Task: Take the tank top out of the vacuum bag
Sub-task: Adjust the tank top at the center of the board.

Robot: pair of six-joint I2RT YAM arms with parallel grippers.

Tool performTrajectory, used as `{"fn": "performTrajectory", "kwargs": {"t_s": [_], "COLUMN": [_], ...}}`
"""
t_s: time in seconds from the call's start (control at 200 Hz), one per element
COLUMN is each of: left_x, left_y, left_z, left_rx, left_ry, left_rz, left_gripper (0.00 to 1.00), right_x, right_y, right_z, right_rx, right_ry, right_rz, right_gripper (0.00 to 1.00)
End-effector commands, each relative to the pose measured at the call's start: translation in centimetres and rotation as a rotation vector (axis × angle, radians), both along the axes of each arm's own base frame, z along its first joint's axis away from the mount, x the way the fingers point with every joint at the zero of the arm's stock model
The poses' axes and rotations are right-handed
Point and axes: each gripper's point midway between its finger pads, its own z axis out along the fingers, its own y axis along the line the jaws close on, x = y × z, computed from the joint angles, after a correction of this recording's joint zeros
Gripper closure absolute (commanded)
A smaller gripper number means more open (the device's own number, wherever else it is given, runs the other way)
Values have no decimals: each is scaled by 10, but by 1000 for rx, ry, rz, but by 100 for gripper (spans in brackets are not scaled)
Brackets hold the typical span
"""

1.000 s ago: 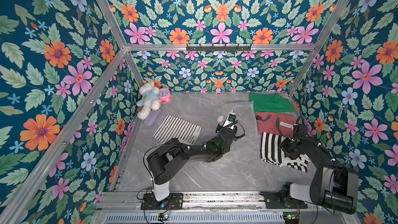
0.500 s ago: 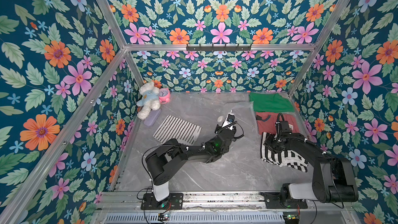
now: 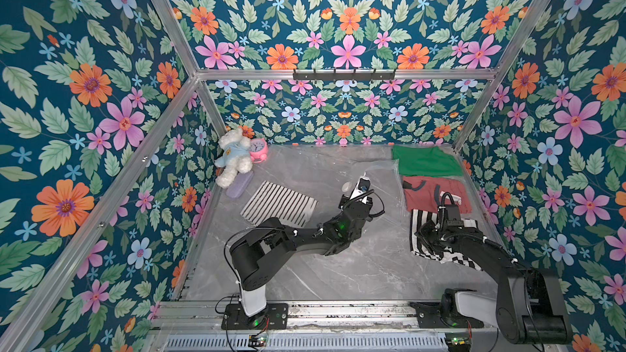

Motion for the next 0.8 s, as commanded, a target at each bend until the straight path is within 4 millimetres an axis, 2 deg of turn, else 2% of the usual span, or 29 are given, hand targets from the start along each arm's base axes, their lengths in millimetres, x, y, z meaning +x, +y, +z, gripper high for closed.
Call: {"fn": "performTrajectory", "kwargs": {"t_s": [0.0,0.115,0.205,0.345,0.505,0.58,0.69,0.795], "left_x": [3,5,4,5,3,3,2,0], "left_y": [4,7,7,5,7,7,8,12], "left_z": [9,7,6,4,9,12,17,21], "left_rx": [-4,-12,-23,-17,-36,-35,-40,-46], "left_ry": [-29,-27,-20,-17,-16,-23,-22,-29], "left_rz": [22,32,28,30,22,21,21,18], "left_gripper": [100,99,99,99,98,98,99,99], "right_x": [-38,-43,-36,-23,-14,-11,-4,0], "right_y": [-22,-38,-46,-51,-71,-79,-86,-95], "right_z": [-12,-7,1,23,47,47,38,35], "right_rx": [-82,-102,-130,-178,-295,-326,-257,-299], "right_ry": [159,156,115,72,26,46,60,87], "right_rz": [-84,-137,-126,-78,-84,-93,-115,-98], "right_gripper": [61,60,58,57,52,51,50,50]}}
